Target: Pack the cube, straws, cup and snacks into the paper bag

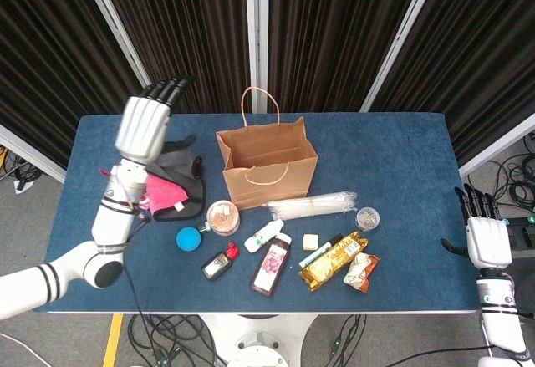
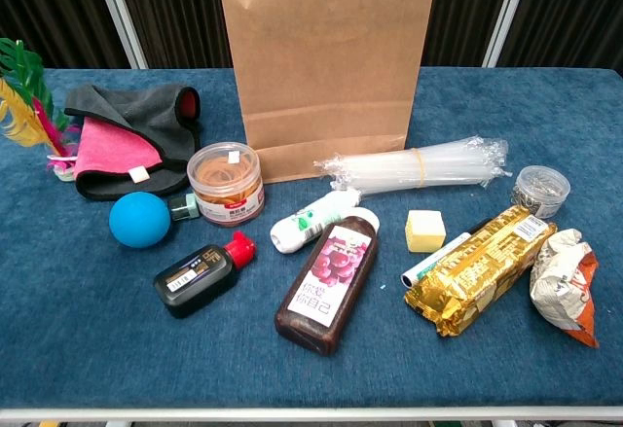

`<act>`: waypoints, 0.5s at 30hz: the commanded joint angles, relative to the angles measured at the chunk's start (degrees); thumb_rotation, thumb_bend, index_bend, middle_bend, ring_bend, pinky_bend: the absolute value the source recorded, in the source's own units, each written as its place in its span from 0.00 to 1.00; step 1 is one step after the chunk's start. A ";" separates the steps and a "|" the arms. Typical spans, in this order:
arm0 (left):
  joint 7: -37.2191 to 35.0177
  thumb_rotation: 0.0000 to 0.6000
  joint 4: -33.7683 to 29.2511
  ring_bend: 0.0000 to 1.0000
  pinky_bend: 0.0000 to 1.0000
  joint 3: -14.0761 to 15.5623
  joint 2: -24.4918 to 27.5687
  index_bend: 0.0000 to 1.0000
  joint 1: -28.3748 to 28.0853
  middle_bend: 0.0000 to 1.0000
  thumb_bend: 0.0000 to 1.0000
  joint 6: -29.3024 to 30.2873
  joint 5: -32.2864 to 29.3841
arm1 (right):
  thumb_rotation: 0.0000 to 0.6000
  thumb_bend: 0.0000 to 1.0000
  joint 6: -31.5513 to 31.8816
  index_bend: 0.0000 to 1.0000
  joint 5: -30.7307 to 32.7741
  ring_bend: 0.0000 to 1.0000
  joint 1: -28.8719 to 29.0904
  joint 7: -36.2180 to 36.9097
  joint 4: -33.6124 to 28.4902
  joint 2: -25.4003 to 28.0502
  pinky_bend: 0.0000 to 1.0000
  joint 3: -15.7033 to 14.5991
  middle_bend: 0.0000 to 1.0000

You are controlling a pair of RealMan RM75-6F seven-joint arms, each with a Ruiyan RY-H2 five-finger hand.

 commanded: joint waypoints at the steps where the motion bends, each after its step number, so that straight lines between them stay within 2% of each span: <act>1: 2.32 1.00 -1.34 0.31 0.37 4.41 5.47 0.25 7.09 0.33 0.04 3.77 -0.14 | 1.00 0.00 0.63 0.00 -0.42 0.00 -0.24 -0.09 -0.59 0.38 0.00 -0.18 0.00; 10: 3.92 1.00 -5.03 0.31 0.37 13.58 10.89 0.26 20.76 0.33 0.04 10.12 -1.43 | 1.00 0.00 2.98 0.00 -3.35 0.00 0.10 -2.05 -5.58 3.19 0.00 -0.57 0.00; 13: 3.72 1.00 -6.32 0.31 0.37 16.82 11.40 0.26 24.84 0.33 0.04 10.37 -2.72 | 1.00 0.00 2.44 0.00 -5.68 0.00 1.32 -3.10 -10.02 5.89 0.00 -1.15 0.00; 15: 3.27 1.00 -6.18 0.31 0.37 17.79 11.37 0.26 26.23 0.33 0.04 9.94 -3.46 | 1.00 0.00 1.20 0.00 -7.43 0.00 2.40 -3.42 -13.59 8.13 0.00 -1.80 0.01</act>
